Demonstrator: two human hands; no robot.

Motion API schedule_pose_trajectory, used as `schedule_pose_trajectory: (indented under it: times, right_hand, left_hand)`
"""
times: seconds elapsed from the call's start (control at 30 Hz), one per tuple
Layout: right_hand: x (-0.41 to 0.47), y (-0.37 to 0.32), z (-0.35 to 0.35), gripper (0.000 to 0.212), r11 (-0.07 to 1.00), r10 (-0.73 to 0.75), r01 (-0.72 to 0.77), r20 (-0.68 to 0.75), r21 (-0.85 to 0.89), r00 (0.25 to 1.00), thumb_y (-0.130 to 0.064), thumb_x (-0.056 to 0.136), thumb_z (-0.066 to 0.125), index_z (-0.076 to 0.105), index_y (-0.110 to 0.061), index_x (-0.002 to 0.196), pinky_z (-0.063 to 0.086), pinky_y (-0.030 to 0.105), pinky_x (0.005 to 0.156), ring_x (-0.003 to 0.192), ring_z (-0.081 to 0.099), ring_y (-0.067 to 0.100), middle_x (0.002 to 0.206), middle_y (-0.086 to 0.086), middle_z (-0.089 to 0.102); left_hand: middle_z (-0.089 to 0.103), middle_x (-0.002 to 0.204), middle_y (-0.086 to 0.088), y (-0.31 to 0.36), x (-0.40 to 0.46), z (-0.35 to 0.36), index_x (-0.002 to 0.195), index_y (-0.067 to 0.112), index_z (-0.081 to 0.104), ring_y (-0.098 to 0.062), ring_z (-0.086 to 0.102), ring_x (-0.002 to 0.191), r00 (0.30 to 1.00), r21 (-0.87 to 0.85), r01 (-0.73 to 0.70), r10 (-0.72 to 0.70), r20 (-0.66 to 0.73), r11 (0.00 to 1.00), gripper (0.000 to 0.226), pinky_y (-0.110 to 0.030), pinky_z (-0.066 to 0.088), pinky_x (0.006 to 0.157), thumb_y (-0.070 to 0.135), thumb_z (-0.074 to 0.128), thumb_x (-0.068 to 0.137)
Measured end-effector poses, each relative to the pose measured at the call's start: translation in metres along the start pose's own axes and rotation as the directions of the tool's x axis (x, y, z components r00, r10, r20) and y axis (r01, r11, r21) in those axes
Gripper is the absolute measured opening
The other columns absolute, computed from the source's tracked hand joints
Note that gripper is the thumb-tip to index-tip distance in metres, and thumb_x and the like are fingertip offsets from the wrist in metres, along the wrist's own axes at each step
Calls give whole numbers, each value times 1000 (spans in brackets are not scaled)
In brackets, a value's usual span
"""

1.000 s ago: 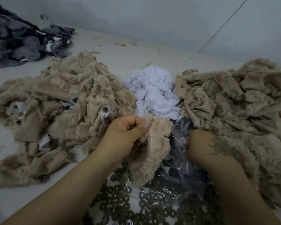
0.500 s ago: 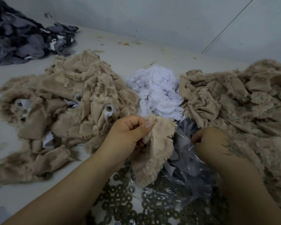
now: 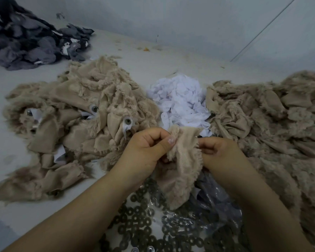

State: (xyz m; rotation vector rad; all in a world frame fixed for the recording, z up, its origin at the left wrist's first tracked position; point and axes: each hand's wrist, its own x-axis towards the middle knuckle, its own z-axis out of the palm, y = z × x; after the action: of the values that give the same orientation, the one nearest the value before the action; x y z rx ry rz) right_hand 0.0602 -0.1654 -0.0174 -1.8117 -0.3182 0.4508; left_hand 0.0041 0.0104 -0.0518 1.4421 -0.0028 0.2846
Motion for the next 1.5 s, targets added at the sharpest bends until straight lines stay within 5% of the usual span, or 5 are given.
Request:
schedule_pose_trajectory:
  times: [0.17, 0.77, 1.1, 1.27, 1.5]
  right_hand:
    - [0, 0, 12, 20, 931, 64, -75, 43, 358, 997, -3, 87, 67, 80, -17, 91, 60, 34, 65, 81, 76, 30, 91, 16, 77]
    - [-3, 7, 18, 10, 963, -173, 187, -89, 193, 981, 9, 84, 70, 76, 2, 81, 60, 33, 62, 68, 73, 27, 73, 20, 74]
    - [-8, 0, 28, 84, 971, -163, 189, -171, 147, 972, -52, 61, 79, 54, 24, 88, 47, 64, 52, 54, 50, 47, 78, 48, 54]
    - [-4, 5, 25, 37, 958, -103, 154, -212, 241, 972, -20, 78, 80, 67, 13, 87, 50, 74, 69, 84, 62, 63, 89, 44, 63]
    - [0, 9, 24, 11, 936, -93, 162, -225, 312, 970, -10, 84, 74, 80, -13, 76, 62, 39, 60, 71, 74, 34, 75, 16, 76]
  left_hand:
    - [62, 61, -5, 2, -2, 2, 70, 13, 68, -9, 55, 54, 998, 85, -53, 56, -33, 995, 19, -18, 47, 53, 16, 70, 88]
    - [65, 59, -10, 7, -3, 7, 71, 11, 66, -29, 60, 56, 993, 221, -89, 103, -53, 971, 12, -45, 53, 59, 19, 70, 78]
    - [62, 61, -4, 11, -4, 8, 66, 12, 64, -12, 56, 53, 977, 487, -178, 212, -15, 855, 20, -29, 48, 51, 7, 74, 83]
    - [65, 63, -13, 12, -5, 7, 69, 11, 69, -14, 57, 56, 997, 221, -56, 66, -35, 974, 16, -22, 47, 52, 6, 75, 84]
    - [63, 61, -12, 12, -4, 9, 71, 4, 68, -21, 56, 58, 999, 62, 15, -13, -44, 998, 19, -31, 50, 60, -1, 66, 89]
